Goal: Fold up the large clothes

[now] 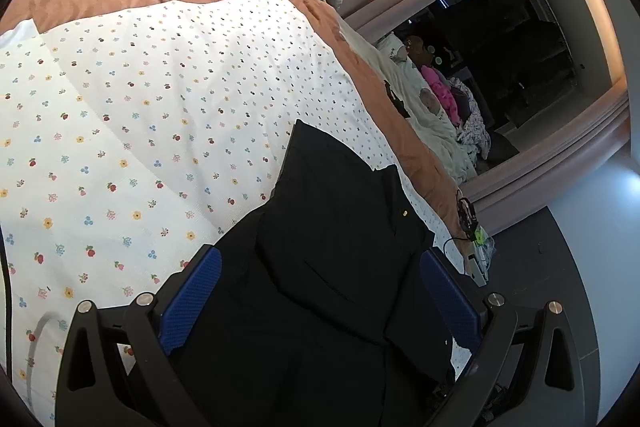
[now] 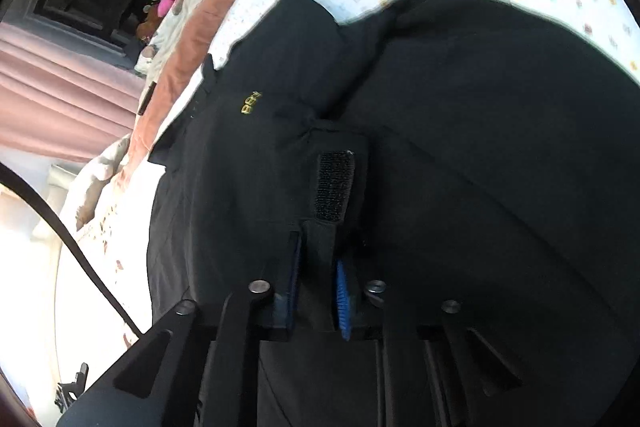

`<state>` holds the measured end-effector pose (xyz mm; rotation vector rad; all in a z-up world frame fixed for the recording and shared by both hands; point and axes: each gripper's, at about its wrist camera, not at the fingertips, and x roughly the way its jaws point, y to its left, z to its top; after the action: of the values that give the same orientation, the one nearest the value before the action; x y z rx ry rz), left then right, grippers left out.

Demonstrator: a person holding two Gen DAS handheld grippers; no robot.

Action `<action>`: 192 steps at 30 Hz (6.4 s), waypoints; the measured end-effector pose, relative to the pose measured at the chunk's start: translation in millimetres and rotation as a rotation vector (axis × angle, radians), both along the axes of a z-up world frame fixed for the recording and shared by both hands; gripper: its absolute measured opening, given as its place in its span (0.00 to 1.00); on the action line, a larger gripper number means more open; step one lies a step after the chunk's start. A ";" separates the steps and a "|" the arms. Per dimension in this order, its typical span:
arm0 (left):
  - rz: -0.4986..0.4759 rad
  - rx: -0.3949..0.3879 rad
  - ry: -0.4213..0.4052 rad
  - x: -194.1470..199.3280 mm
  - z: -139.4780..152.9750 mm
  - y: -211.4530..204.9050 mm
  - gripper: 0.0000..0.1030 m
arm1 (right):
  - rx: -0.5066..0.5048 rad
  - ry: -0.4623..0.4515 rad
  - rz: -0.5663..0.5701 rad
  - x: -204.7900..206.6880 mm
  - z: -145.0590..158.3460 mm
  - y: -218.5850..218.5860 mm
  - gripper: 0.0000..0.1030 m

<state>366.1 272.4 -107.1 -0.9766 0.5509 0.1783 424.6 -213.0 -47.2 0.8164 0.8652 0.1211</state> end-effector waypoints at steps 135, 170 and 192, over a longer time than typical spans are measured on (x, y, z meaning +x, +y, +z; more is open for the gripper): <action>-0.239 -0.142 0.033 -257.3 -88.1 -50.8 0.07 | 0.191 -0.166 0.203 -269.7 -9.6 -258.5 0.40; -0.178 0.035 -0.479 -371.3 187.4 -16.2 0.05 | 0.236 -0.810 0.250 -472.9 258.3 -265.0 0.00; -0.147 0.120 -0.309 -188.9 193.9 7.8 0.05 | 0.122 -0.675 0.059 -371.5 294.2 -186.4 0.00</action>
<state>177.2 280.2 86.9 -0.8233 0.3225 -0.0703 53.1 -399.4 247.1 0.7905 0.2444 0.4759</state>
